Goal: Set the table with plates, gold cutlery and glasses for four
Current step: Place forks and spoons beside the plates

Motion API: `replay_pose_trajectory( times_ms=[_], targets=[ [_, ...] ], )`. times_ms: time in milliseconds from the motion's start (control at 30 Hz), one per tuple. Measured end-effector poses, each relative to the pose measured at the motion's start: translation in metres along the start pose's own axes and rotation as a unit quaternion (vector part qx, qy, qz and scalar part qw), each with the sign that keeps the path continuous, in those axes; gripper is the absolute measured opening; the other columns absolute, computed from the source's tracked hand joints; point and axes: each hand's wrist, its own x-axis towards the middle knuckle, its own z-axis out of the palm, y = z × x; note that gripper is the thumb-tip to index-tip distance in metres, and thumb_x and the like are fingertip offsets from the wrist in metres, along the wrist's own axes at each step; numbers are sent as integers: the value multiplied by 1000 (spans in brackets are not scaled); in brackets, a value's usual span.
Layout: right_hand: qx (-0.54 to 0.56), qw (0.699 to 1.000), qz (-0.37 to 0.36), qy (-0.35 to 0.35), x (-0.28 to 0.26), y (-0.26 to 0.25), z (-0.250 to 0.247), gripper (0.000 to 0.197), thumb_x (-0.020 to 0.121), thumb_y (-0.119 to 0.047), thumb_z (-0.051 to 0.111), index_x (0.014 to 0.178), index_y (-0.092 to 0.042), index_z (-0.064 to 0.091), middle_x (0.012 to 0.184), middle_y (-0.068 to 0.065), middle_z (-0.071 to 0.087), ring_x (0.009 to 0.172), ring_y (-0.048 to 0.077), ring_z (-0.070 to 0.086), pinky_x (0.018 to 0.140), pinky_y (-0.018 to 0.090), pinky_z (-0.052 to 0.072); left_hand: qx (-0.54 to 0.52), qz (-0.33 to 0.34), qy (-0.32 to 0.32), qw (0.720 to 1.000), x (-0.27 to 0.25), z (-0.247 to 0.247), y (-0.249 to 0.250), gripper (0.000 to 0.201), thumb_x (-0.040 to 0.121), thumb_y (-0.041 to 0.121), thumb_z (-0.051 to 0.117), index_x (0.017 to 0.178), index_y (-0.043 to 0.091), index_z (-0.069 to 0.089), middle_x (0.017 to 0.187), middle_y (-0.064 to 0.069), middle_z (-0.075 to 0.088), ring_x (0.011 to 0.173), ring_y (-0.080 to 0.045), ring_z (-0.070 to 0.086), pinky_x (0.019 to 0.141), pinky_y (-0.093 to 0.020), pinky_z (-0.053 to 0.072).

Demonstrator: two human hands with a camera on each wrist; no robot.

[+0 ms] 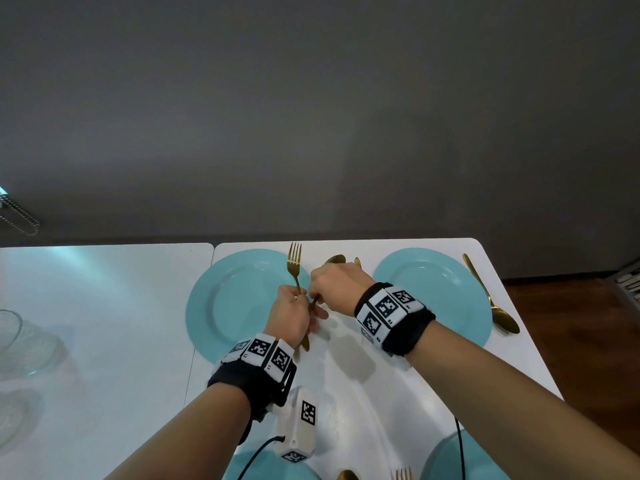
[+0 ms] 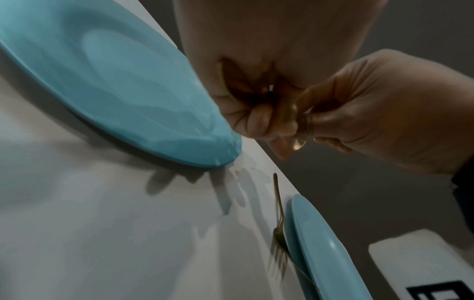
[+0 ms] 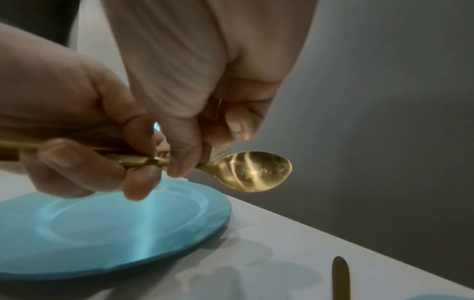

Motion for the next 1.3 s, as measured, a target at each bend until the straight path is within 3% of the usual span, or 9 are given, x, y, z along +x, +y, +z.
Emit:
replay_pose_trajectory(
  times_ms=[200,300,433,600,767,967,1067,1200,1300],
  targets=[
    [-18,999,40,-14,-3,14,-6,29,91,-3,47,109,-11,67,112,7,63,105,30,59,78,37,48,-46,9,4,999,-5,-13,8,15,97,3,24,108,8,33,76,-8,63,41,-17,57,42,-25,42],
    [17,986,168,1,-6,35,-11,26,91,-7,49,107,-13,69,110,6,66,102,27,62,83,35,51,-72,10,40,997,1,-25,11,11,99,6,26,107,9,33,85,-11,60,58,-22,58,52,-27,47],
    [206,919,337,16,-7,50,-7,21,88,-24,62,105,-15,72,108,5,69,102,23,63,87,31,53,-63,18,82,994,6,-36,8,13,100,12,32,109,9,41,83,-6,59,62,-18,57,58,-28,49],
    [272,887,353,-119,13,29,16,51,94,-49,45,130,-15,57,138,3,53,125,21,51,103,26,41,-14,29,108,994,8,-39,5,18,98,14,38,109,10,52,89,-6,58,63,-12,53,55,-21,46],
    [288,863,371,-187,28,12,39,52,92,-55,46,117,-13,63,124,4,62,113,21,58,92,26,43,5,32,115,993,7,-45,2,23,99,14,37,115,9,52,94,-6,58,64,-10,52,55,-19,44],
    [296,852,394,-177,34,5,50,50,88,-52,55,110,-7,63,117,8,64,108,24,60,86,28,44,9,31,119,992,5,-52,-5,23,98,12,37,115,7,52,93,-6,58,62,-11,52,55,-20,44],
    [306,841,418,-157,34,3,48,47,87,-50,59,107,-8,62,118,8,64,110,23,60,91,28,45,9,30,119,992,5,-54,-8,23,99,14,38,116,7,52,94,-6,58,64,-10,53,56,-20,45],
    [311,838,435,-112,35,2,47,37,86,-49,61,83,-11,59,112,7,68,109,20,62,105,27,40,9,28,120,992,5,-56,-10,23,99,16,39,117,9,52,95,-5,58,64,-10,53,57,-21,46],
    [354,815,451,-81,36,3,50,38,83,-42,68,68,-10,54,99,7,65,93,21,62,83,25,47,8,28,119,992,5,-57,-11,24,99,17,39,117,9,52,95,-5,59,64,-10,53,58,-21,46]
  ],
)
